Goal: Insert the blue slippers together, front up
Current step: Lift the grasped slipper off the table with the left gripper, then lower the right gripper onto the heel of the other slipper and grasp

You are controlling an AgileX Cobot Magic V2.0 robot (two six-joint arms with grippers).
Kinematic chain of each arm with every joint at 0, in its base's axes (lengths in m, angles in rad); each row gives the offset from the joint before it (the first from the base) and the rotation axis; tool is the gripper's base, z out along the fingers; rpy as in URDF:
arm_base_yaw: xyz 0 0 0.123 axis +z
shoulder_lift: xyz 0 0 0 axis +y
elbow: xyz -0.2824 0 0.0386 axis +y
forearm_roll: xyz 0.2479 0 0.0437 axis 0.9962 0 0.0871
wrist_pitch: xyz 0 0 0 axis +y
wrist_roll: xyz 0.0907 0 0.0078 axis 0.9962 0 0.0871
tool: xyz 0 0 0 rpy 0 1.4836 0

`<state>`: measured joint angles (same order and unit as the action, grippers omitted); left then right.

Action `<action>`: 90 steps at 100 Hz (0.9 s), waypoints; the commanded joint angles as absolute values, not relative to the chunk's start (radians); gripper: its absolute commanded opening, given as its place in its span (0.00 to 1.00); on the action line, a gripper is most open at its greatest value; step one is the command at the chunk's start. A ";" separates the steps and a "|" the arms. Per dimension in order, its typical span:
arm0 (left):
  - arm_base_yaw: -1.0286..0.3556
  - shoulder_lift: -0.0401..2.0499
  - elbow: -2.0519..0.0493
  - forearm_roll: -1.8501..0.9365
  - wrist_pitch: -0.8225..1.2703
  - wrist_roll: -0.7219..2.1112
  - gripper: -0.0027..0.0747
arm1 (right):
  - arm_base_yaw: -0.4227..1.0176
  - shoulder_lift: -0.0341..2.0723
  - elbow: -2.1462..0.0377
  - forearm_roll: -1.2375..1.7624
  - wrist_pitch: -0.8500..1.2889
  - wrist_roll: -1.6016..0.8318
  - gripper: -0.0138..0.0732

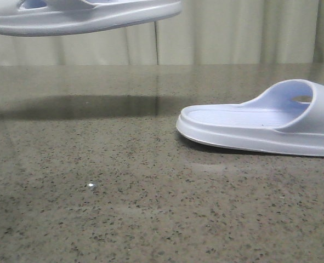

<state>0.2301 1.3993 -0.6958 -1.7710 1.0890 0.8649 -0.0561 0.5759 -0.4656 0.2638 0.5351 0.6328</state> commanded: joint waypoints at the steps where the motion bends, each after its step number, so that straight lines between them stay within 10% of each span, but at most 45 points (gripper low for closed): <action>1: 0.232 1.368 -0.723 -1.861 1.148 0.859 0.06 | -0.063 0.600 -0.488 0.276 0.466 0.656 0.83; 90: 0.232 1.368 -0.723 -1.859 1.144 0.859 0.06 | -0.063 0.878 -0.488 0.343 0.362 0.658 0.83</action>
